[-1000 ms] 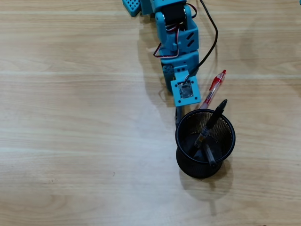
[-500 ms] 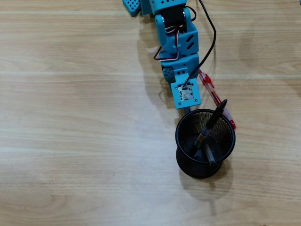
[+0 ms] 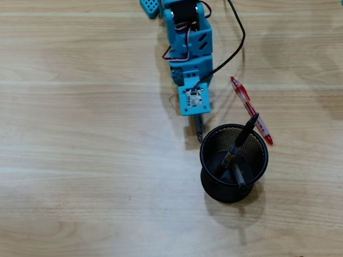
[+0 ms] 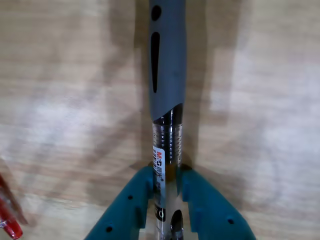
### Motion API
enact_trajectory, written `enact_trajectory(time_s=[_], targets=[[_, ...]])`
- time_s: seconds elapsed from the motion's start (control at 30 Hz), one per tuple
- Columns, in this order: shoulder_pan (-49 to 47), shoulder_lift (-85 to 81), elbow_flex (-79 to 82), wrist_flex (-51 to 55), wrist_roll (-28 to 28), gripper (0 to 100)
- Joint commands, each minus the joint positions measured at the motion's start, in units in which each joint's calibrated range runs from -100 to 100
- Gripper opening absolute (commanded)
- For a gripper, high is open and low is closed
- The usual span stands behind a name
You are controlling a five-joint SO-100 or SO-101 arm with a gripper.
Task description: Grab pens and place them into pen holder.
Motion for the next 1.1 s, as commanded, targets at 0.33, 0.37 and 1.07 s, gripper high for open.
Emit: enact_trajectory(time_s=[0.33, 0.37, 1.07], targets=[[1.8, -18.8, -22.4, 23.5, 3.9, 2], [1.3, -19.1, -24.6, 24.7, 3.9, 2], [-7.6, -12.7, -37.4, -8.9, 7.0, 2]])
